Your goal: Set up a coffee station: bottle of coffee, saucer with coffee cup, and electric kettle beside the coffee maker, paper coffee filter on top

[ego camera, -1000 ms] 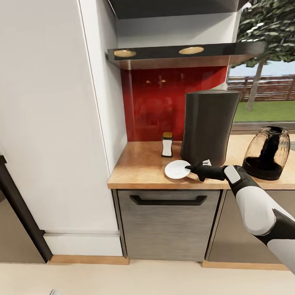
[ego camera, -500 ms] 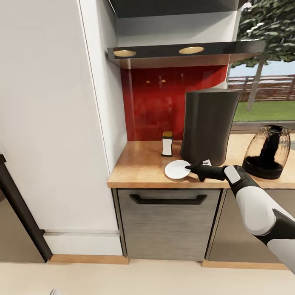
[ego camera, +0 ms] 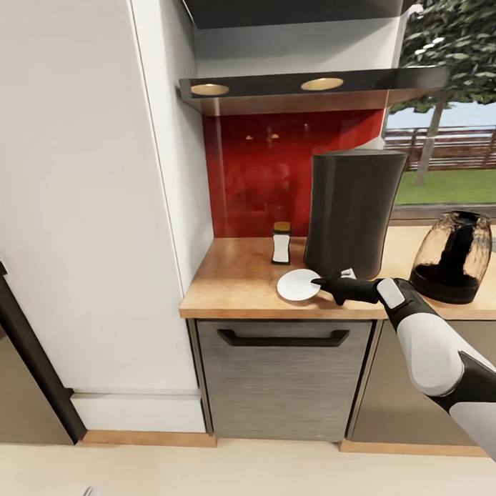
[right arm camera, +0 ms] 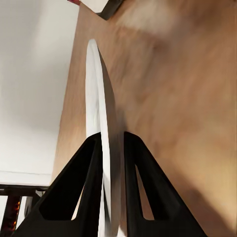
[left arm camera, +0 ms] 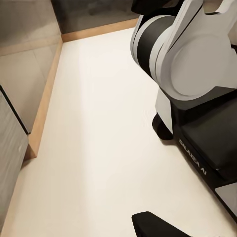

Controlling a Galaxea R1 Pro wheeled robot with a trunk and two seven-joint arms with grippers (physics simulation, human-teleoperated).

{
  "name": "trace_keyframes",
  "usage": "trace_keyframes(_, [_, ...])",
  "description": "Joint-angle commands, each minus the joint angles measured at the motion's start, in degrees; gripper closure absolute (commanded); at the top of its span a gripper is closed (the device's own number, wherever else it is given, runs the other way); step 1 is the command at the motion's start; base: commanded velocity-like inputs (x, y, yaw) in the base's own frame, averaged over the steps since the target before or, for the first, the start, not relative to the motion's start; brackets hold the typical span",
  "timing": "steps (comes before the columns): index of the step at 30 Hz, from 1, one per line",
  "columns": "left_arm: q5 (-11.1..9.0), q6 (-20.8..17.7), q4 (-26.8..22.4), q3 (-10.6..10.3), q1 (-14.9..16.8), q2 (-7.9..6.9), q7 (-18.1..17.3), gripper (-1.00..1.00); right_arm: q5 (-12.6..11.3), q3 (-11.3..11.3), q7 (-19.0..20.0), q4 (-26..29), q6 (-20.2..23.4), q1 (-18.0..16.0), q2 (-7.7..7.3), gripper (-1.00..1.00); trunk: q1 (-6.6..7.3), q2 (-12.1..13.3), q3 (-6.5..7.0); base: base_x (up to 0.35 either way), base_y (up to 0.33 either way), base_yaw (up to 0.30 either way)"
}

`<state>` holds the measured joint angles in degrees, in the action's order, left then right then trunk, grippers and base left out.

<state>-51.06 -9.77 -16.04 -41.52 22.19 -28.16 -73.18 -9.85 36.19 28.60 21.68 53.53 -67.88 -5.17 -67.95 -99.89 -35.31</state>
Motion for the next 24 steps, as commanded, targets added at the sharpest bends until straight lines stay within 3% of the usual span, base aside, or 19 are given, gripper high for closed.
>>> trace_keyframes(1, [-0.5, -0.6, 0.0, -0.4, 0.1, -0.05, -0.1, -1.0, -0.3, 0.4, 0.0, 0.0, 0.4, -0.1, 0.02, 1.0, 0.0, 0.0, -0.06, 0.013, -0.001, 0.0])
trace_keyframes(24, [-0.5, -0.6, 0.0, -0.4, 0.1, -0.05, -0.1, -1.0, -0.3, 0.4, 0.0, 0.0, 0.4, -0.1, -0.01, 1.0, -0.44, -0.8, -0.42, 0.001, 0.0, 0.0])
